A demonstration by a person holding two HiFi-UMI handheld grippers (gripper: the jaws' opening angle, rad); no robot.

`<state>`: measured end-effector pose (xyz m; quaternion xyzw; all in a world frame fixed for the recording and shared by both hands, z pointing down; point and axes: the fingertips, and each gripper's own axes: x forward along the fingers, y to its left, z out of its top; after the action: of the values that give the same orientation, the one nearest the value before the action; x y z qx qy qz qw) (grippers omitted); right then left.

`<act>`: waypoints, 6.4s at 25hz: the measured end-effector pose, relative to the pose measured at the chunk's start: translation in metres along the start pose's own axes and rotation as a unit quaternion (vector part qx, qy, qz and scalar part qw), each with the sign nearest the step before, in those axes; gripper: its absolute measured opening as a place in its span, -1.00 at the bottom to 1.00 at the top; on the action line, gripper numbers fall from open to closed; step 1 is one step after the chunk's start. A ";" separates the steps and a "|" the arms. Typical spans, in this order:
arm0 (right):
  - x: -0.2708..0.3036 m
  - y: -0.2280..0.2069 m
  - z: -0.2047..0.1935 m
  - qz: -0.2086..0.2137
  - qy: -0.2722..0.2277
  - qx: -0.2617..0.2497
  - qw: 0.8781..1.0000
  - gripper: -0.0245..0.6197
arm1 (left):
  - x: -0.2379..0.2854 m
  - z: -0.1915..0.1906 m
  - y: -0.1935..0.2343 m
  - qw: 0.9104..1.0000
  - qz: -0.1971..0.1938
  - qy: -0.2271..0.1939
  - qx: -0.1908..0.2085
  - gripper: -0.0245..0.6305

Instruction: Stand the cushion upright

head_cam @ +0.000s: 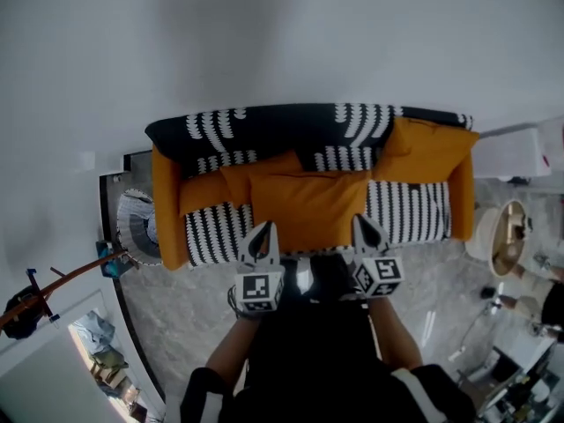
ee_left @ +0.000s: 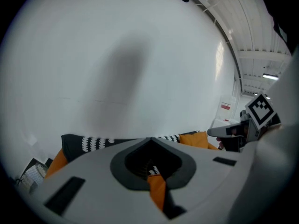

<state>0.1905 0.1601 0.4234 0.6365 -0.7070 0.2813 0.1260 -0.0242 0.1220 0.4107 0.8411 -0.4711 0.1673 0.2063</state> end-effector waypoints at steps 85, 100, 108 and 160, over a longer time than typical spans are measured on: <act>0.201 -0.202 -0.330 -0.085 0.397 0.075 0.911 -0.89 | 0.190 -0.325 0.075 0.933 0.055 0.345 -0.084 -0.88; 0.165 -0.190 -0.317 -0.062 0.371 0.063 0.925 -0.91 | 0.152 -0.309 0.059 0.945 0.057 0.313 -0.079 -0.92; 0.139 -0.194 -0.307 -0.064 0.357 0.044 0.931 -0.91 | 0.142 -0.287 0.041 0.955 0.046 0.287 -0.066 -0.92; 0.207 -0.297 -0.123 -0.067 0.181 0.058 0.979 -0.91 | 0.294 -0.141 0.000 0.991 0.008 0.132 -0.038 -0.92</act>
<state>0.4240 0.0473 0.7045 0.6270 -0.6108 0.4237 0.2330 0.1109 -0.0201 0.6716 0.7995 -0.4529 0.2605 0.2965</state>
